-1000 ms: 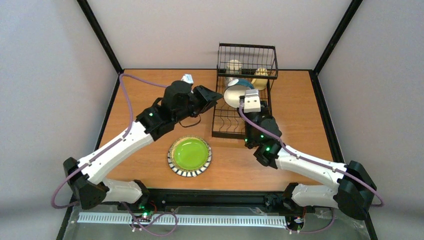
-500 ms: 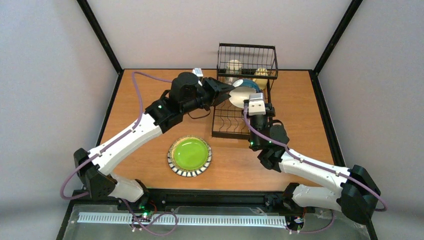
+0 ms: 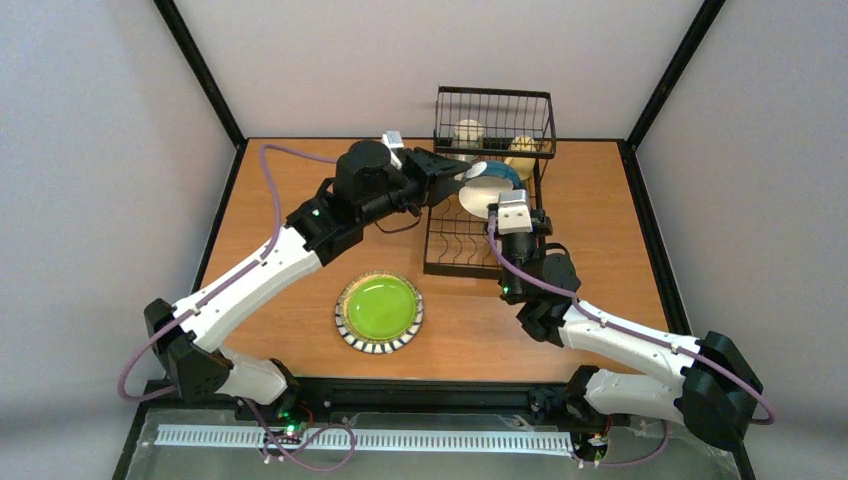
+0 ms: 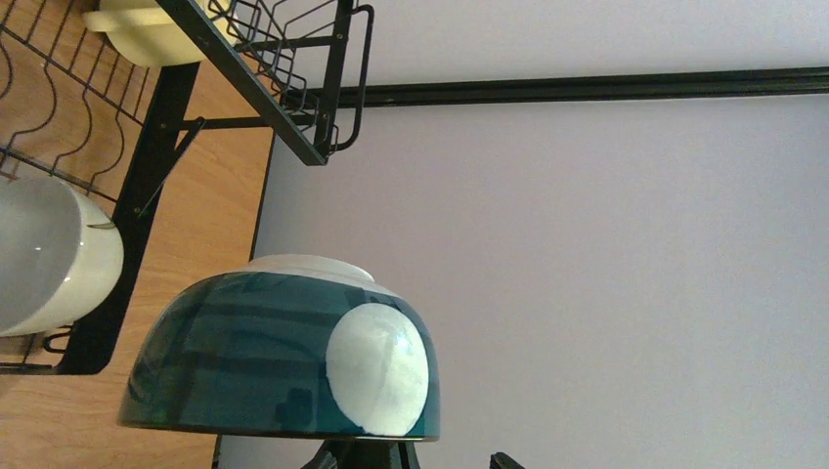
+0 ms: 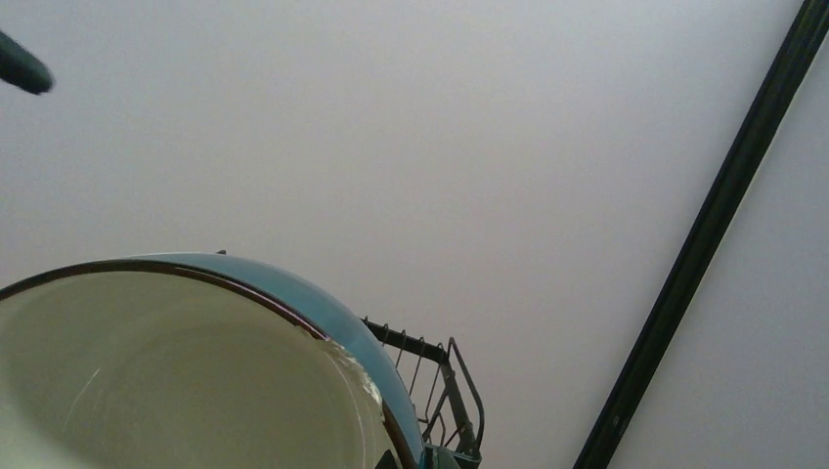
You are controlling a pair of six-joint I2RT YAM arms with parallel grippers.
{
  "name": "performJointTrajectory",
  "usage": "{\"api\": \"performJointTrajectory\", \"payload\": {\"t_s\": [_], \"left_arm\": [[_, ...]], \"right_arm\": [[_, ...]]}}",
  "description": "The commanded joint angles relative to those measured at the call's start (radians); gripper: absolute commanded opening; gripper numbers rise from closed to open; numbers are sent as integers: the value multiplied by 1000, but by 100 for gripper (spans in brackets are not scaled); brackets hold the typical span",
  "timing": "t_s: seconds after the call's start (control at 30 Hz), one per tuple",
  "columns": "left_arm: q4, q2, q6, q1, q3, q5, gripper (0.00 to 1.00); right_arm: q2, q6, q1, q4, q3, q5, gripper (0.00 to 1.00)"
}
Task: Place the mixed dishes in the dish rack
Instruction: Pass from the right arm to the left
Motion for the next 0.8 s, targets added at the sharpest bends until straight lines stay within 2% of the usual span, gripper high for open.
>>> {"api": "performJointTrajectory", "payload": {"t_s": [0.0,0.43,0.77], "left_arm": [[9,33,-18,3,63,49,88],[10,78,-27,3,88,74,89],[1,182,-41,-9,180,70,93]], "right_arm": [[-5,-15,-8,178,9,-32,2],[6,-32,-7,195,15,-46,2],[4,-47,-6,198,12,-52,2]]}}
